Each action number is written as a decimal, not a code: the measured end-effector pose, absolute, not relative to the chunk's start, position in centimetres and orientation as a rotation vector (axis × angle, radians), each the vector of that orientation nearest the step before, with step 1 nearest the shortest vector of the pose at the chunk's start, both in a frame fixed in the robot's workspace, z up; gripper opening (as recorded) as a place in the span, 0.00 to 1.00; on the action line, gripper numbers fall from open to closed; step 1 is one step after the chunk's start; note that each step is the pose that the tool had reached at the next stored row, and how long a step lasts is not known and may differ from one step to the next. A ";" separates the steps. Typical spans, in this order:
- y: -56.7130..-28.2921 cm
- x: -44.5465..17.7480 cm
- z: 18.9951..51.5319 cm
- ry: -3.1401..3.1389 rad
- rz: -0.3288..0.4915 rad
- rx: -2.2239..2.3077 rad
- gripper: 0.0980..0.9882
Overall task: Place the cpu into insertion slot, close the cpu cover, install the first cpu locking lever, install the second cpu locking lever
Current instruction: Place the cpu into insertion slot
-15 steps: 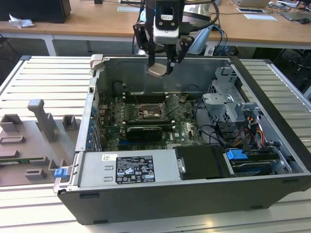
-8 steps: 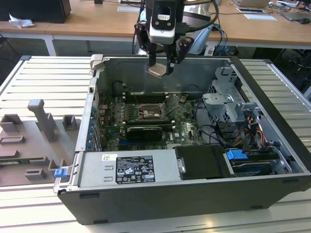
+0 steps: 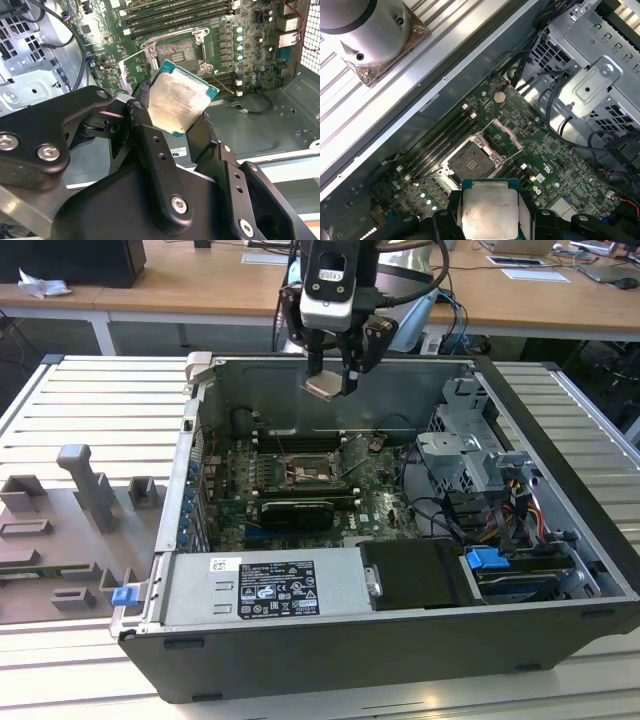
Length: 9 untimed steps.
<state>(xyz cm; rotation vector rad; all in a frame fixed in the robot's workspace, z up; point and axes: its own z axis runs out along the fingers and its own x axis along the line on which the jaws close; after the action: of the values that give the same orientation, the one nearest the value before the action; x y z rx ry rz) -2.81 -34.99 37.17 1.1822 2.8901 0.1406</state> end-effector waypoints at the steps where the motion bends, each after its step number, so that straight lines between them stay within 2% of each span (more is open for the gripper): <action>1: -35.0 -2.8 37.2 2.886 0.141 1.192 0.49; 9: -35.0 -2.8 37.1 2.821 0.139 1.327 0.49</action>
<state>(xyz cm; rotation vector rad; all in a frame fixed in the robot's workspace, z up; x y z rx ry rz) -2.81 -34.99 37.12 1.3273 2.8213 0.1389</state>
